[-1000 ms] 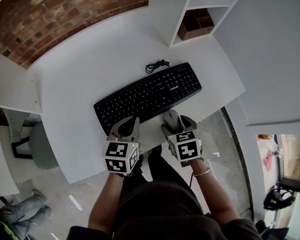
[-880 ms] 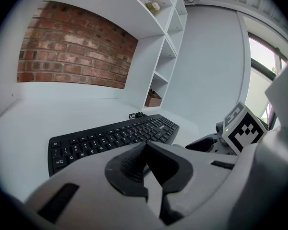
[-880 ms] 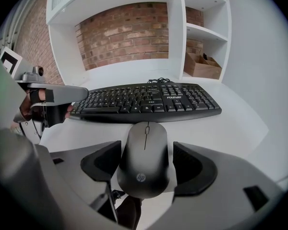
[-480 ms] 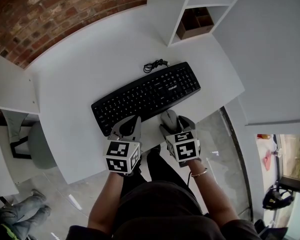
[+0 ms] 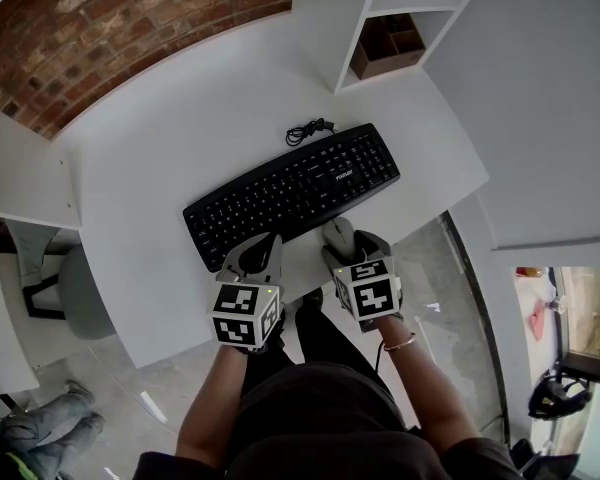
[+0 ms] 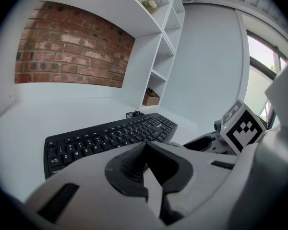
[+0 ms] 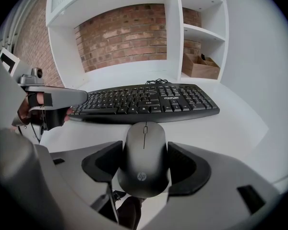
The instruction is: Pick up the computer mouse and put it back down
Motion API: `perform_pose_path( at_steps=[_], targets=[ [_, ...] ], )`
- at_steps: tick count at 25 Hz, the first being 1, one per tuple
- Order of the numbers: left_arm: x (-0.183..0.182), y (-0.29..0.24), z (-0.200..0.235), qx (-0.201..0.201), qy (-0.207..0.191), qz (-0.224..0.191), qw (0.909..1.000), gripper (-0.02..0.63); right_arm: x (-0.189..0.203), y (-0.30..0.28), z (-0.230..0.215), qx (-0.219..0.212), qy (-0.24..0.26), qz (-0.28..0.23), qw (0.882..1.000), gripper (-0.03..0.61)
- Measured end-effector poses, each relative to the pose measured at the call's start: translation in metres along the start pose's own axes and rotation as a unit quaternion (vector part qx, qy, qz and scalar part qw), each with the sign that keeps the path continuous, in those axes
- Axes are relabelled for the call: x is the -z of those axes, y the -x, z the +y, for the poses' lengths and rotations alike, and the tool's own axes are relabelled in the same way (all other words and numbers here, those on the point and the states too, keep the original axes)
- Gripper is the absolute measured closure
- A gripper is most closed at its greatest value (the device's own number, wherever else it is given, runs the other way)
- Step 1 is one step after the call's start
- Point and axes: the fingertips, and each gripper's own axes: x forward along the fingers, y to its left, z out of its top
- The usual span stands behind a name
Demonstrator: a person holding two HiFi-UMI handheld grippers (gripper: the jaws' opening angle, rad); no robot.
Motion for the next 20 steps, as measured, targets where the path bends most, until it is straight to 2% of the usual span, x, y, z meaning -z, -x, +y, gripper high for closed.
perform_pose_path(
  at_steps=[6, 20],
  targets=[
    [-0.001, 0.002, -0.002, 0.0, -0.006, 0.0, 1.0, 0.604, 0.0, 0.002, 0.0, -0.012, -0.002, -0.011, 1.0, 0.279],
    [-0.017, -0.015, -0.026, 0.026, -0.041, 0.0, 0.9988, 0.604, -0.02, 0.034, -0.032, 0.007, -0.042, -0.065, 0.997, 0.281]
  ],
)
